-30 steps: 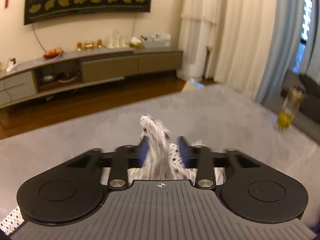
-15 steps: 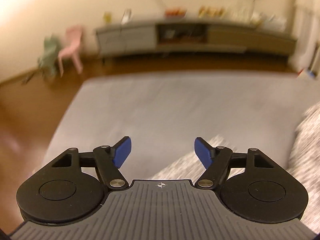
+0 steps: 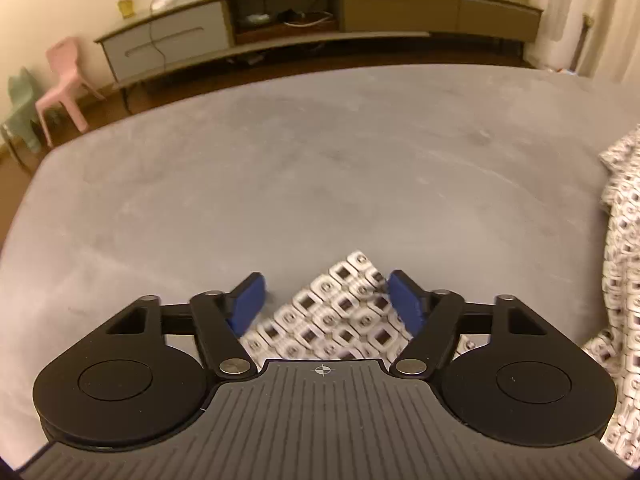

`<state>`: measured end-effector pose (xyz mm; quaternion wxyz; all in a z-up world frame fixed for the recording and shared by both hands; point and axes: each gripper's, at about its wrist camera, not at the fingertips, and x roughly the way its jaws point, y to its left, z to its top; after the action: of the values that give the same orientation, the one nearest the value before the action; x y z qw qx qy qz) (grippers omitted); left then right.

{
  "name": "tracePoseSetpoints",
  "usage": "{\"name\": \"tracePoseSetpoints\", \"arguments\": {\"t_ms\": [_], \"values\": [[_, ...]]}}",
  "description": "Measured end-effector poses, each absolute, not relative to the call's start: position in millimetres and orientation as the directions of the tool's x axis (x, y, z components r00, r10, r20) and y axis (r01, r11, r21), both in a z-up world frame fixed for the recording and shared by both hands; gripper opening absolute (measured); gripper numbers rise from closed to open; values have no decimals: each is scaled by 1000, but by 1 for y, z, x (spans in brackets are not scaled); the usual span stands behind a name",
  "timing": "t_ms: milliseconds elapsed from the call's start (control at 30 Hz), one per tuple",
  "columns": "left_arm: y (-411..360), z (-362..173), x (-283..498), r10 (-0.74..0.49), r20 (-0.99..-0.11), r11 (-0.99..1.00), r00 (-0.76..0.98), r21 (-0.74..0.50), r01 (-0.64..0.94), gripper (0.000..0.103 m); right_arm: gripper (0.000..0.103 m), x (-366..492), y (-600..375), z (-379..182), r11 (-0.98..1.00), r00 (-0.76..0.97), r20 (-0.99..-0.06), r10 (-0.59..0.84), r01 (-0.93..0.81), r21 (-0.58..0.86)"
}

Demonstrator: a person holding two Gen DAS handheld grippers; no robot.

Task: Fold clothes

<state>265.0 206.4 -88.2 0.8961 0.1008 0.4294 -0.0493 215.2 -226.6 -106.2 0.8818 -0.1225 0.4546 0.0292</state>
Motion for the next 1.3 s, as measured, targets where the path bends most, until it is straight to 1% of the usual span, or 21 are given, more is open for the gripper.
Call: {"name": "tracePoseSetpoints", "arguments": {"t_ms": [67,100,133,200,233,300,400,467,500,533,633,700,800,933,967,1000,1033,1067,1133,1233,1300], "values": [[218,-90,270,137,-746,967,651,243,76,60,9,217,-237,-108,936,596,-780,-190,-129,-327],[230,-92,273,229,-724,955,651,296,-7,55,9,221,-249,-113,910,593,-753,-287,-77,-407],[246,-95,275,321,-704,934,634,344,-90,43,9,225,-264,-117,880,578,-721,-382,-10,-475],[276,-101,276,482,-663,871,573,431,-234,30,10,227,-294,-123,830,543,-667,-510,105,-548],[291,-102,273,527,-650,847,547,448,-284,30,11,226,-309,-125,803,521,-643,-561,155,-575],[313,-100,265,523,-664,852,534,400,-338,33,13,220,-331,-125,789,488,-637,-597,213,-576],[325,-84,259,492,-679,869,545,344,-355,33,19,209,-342,-115,799,490,-641,-591,246,-548],[320,-69,250,437,-686,899,582,311,-309,37,26,200,-339,-101,803,519,-624,-585,260,-537],[314,-66,249,389,-701,921,598,290,-259,39,35,196,-335,-93,809,540,-613,-576,269,-523],[306,-64,250,332,-719,943,610,268,-198,41,40,191,-329,-83,819,568,-603,-560,270,-506],[281,-67,227,207,-772,959,601,282,32,44,41,181,-299,-66,883,633,-637,-440,175,-436],[271,-79,223,210,-786,937,582,332,111,44,45,181,-282,-66,925,636,-697,-331,74,-373],[270,-84,227,223,-774,923,592,363,126,46,45,193,-272,-82,956,570,-792,-218,-40,-292],[294,-87,253,296,-744,923,598,384,21,47,44,222,-291,-84,973,580,-792,-191,4,-231],[301,-89,261,336,-728,916,598,400,-28,47,49,229,-301,-85,981,580,-796,-176,34,-192],[306,-91,268,387,-705,897,595,437,-66,44,54,236,-310,-85,986,580,-798,-162,65,-153],[310,-94,274,449,-676,866,584,491,-97,34,59,243,-319,-85,989,583,-799,-146,93,-114],[315,-96,280,496,-653,840,573,528,-125,26,60,248,-322,-85,991,596,-793,-129,104,-83],[325,-102,291,568,-611,795,551,580,-176,29,62,252,-327,-85,994,614,-783,-97,95,-48],[331,-89,290,521,-636,832,569,529,-169,29,56,243,-338,-79,998,625,-780,24,29,54],[334,-78,288,474,-658,862,585,482,-156,31,56,239,-346,-72,997,636,-772,11,54,59]]}}
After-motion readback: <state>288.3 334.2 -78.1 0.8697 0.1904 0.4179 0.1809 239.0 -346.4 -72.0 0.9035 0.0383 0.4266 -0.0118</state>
